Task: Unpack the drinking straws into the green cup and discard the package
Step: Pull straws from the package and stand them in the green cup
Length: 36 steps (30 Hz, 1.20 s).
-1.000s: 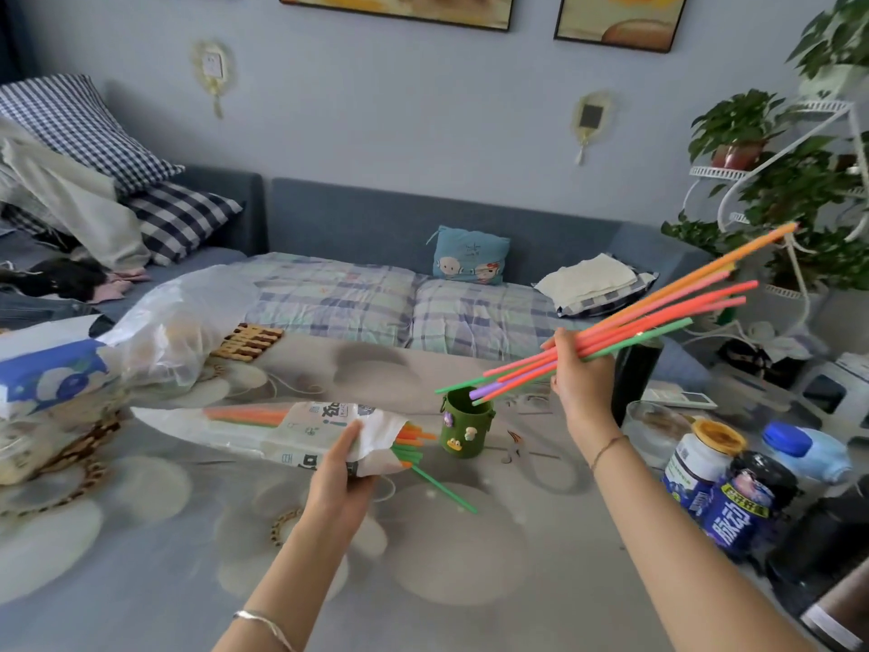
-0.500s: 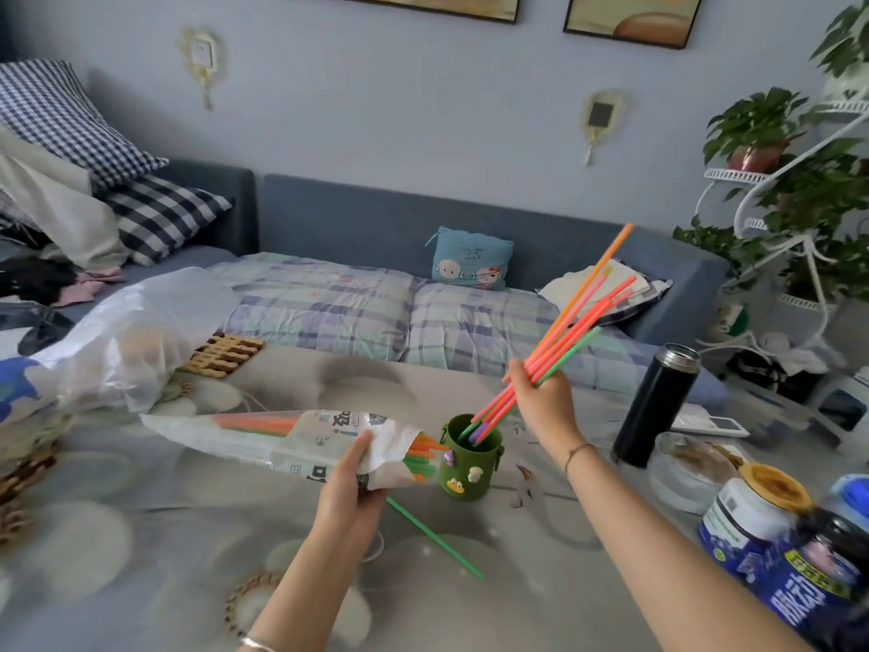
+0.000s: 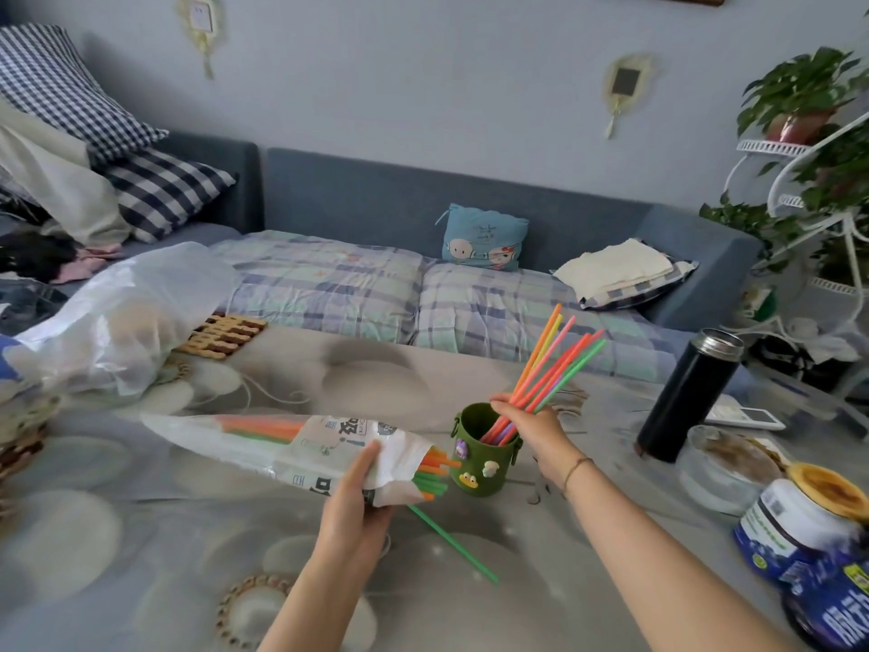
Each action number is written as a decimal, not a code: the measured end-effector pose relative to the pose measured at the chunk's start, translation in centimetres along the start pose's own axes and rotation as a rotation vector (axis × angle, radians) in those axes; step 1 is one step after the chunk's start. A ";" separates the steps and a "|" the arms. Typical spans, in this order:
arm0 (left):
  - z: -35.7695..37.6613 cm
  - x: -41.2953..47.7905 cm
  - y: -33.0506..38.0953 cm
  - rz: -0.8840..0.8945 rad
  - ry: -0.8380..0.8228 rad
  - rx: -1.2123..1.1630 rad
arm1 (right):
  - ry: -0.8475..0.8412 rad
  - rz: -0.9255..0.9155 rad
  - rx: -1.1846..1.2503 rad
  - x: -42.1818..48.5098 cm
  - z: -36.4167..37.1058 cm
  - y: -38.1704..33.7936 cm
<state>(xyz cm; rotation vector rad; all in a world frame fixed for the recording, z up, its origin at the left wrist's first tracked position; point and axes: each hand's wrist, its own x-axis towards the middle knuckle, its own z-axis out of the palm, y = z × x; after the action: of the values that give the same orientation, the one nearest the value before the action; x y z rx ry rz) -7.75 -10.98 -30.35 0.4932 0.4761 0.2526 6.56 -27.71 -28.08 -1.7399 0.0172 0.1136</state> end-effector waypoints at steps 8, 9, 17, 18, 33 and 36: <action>-0.1 -0.7 0.2 0.033 -0.029 0.007 | -0.045 0.121 0.016 1.0 -0.4 0.8; -0.2 -0.8 0.2 0.034 -0.036 0.011 | -0.055 0.112 0.011 0.8 -0.5 0.9; -2.4 -0.9 2.1 0.072 -0.054 0.002 | 0.419 -0.462 -0.042 -6.5 -1.0 2.5; -2.8 -1.1 2.3 0.074 -0.057 -0.014 | 0.380 -0.535 -0.063 -8.0 -0.5 2.5; -3.8 -1.8 3.9 0.128 -0.051 0.000 | -0.300 -0.277 -1.191 -9.4 7.1 3.7; -3.6 -1.9 3.8 0.110 -0.053 -0.011 | -0.271 -0.272 -1.099 -9.7 6.2 2.4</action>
<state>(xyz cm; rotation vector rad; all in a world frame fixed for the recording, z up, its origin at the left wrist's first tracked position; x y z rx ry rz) -11.63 -7.00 -30.55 0.5151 0.3961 0.3462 -3.72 -22.50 -30.66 -2.7791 -0.5750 0.1749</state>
